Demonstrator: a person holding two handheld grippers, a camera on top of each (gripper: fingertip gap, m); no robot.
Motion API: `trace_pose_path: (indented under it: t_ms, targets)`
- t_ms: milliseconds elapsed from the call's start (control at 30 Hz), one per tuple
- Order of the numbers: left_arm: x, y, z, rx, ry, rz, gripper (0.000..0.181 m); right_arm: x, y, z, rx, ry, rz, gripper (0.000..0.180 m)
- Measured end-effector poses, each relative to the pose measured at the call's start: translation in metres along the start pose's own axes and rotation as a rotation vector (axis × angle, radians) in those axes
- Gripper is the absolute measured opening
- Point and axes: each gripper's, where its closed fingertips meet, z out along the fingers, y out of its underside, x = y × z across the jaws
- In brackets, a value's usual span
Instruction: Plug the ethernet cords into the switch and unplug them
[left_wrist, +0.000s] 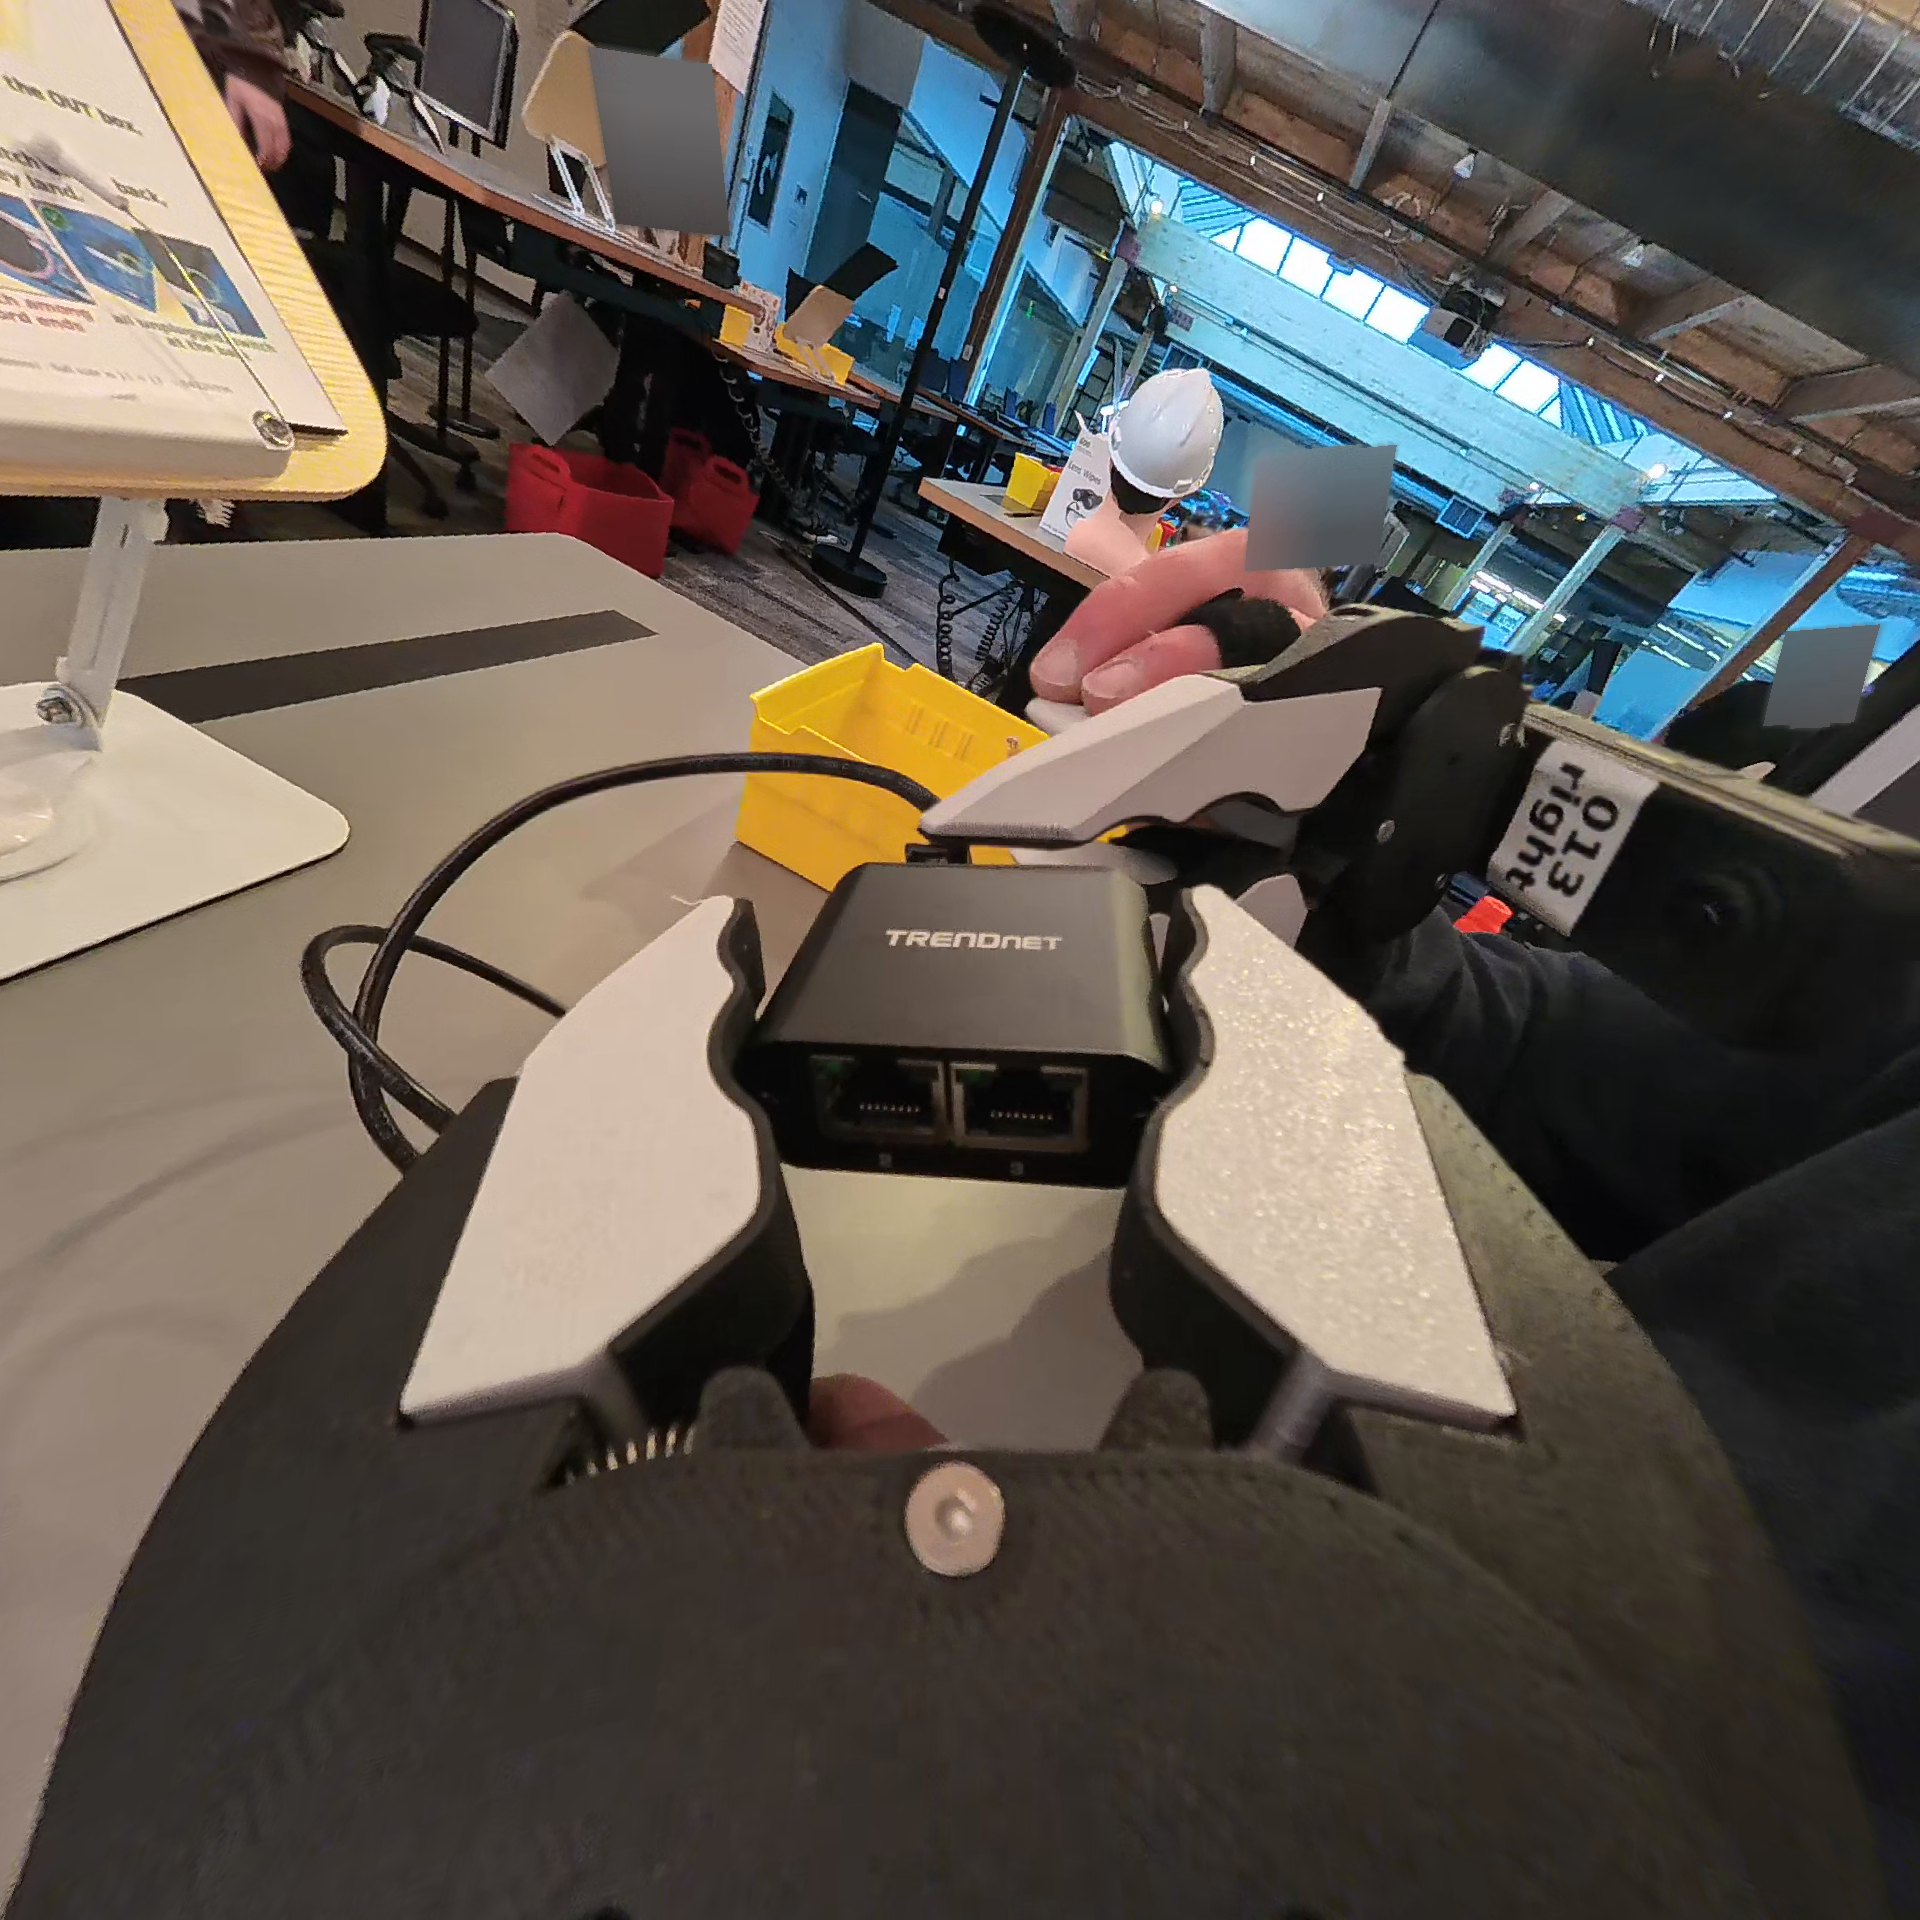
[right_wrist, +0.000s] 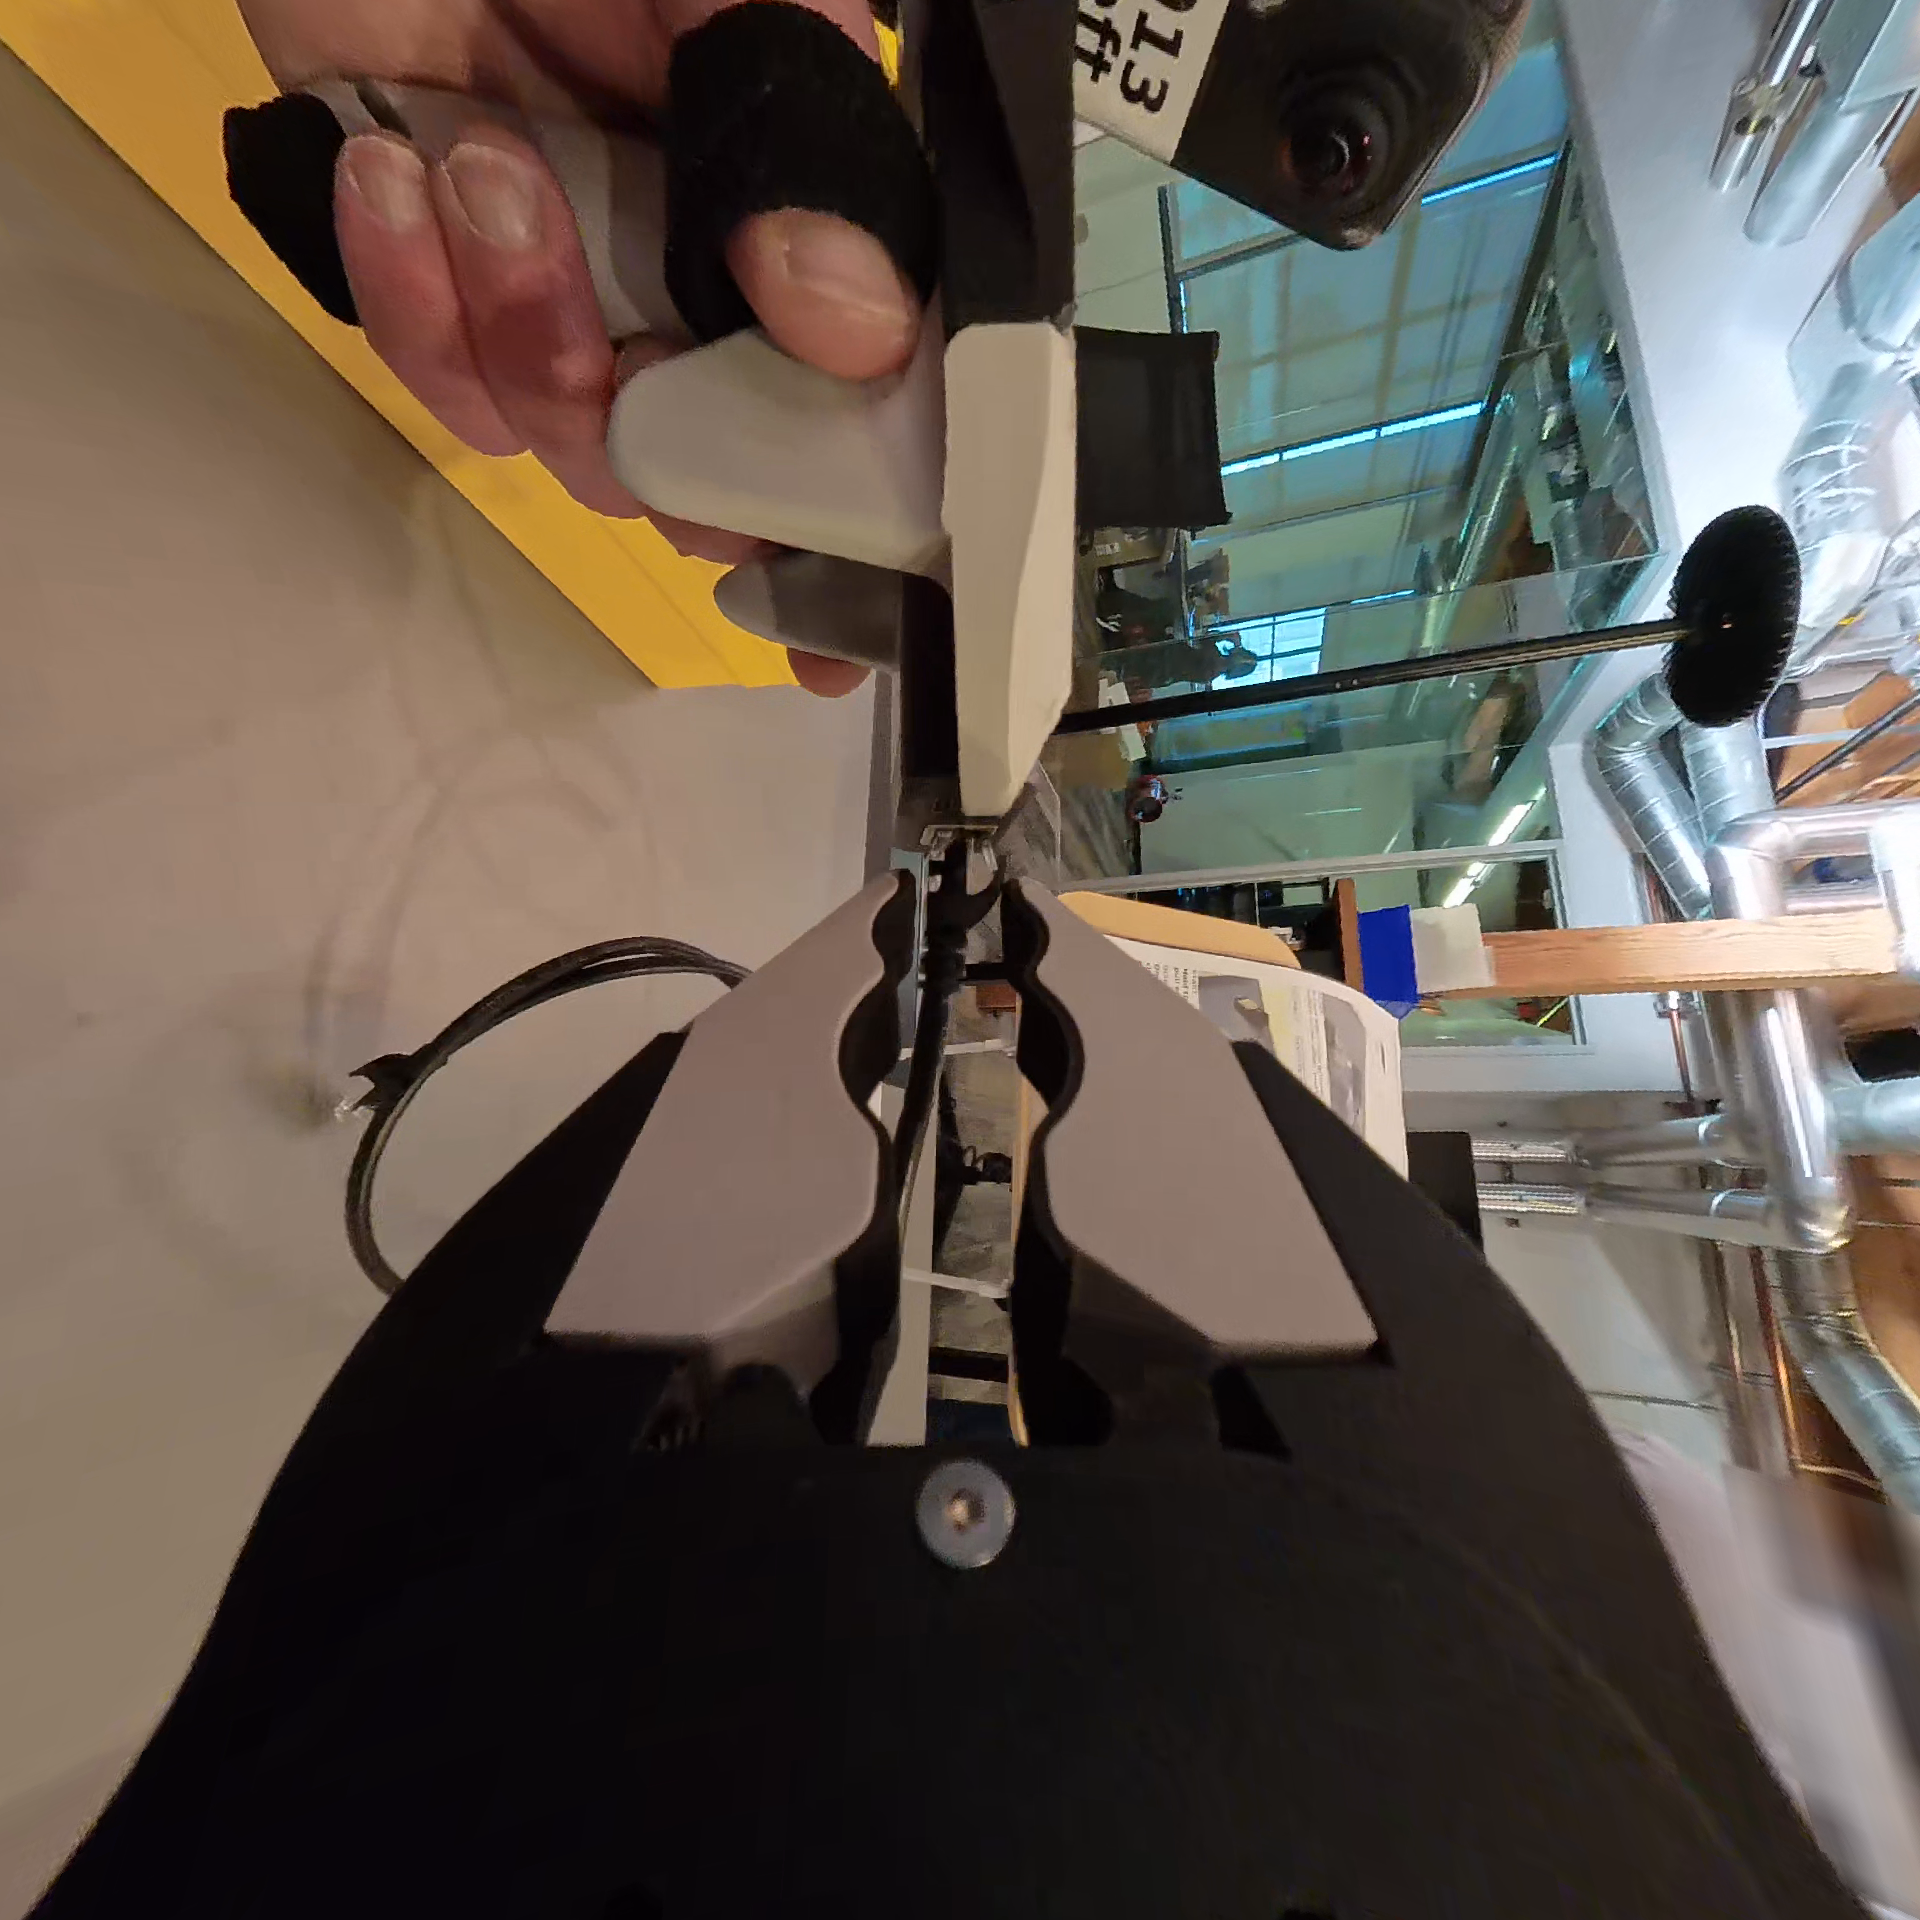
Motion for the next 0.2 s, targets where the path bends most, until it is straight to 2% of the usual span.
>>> trace_pose_path:
  t_ms: [200]
  targets:
    - [-0.0025,0.0033,0.0013,-0.010,-0.002,-0.009,0.074,-0.0034,0.0017,0.0043,-0.007,-0.022,-0.048,0.013]
